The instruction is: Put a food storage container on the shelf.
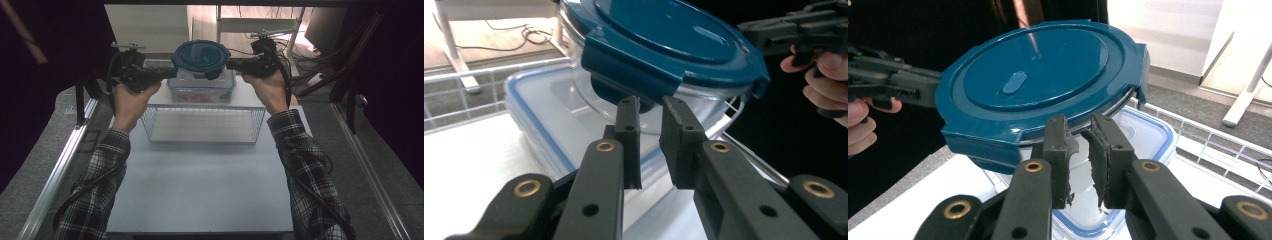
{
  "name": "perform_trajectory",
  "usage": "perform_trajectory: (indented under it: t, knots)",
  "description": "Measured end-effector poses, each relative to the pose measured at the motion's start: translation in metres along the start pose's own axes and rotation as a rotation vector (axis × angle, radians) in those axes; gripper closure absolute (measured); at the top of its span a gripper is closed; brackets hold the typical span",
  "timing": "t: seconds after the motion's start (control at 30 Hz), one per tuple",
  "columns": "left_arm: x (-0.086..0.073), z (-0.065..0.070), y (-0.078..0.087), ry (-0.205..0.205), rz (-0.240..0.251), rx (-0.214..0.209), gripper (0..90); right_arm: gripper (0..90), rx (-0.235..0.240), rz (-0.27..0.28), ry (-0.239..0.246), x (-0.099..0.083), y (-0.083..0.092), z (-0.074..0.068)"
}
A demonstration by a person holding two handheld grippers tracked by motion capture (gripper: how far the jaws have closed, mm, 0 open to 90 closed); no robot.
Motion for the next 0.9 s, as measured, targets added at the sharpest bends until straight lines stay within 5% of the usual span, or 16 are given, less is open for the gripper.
perform_trajectory:
  t: [0.13,0.23,0.5,0.9]
  knots:
    - [-0.002,0.009,-0.001,-0.013,-0.011,-0.046,78.1,77.3,0.004,0.002,-0.002,-0.001,0.0,-0.001]
    - [-0.002,0.013,-0.003,-0.038,-0.017,-0.019,77.8,78.0,0.005,-0.003,0.002,-0.002,0.0,-0.002]
    - [0.003,0.005,-0.004,-0.021,-0.01,0.062,78.3,79.8,0.043,-0.01,0.003,-0.006,-0.001,-0.012]
    - [0.014,-0.022,-0.011,0.058,-0.009,0.118,78.2,79.0,0.089,-0.036,0.047,-0.013,-0.01,-0.031]
Point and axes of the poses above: each handheld gripper's, and its own axes: y roughly backward along the jaws, x roughly out of its top, z roughly to its right, the point moved 5 cm from there along -y, roughly forward along the jaws, and after that the axes turned 6 degrees about -z, right-handed, at the moved point
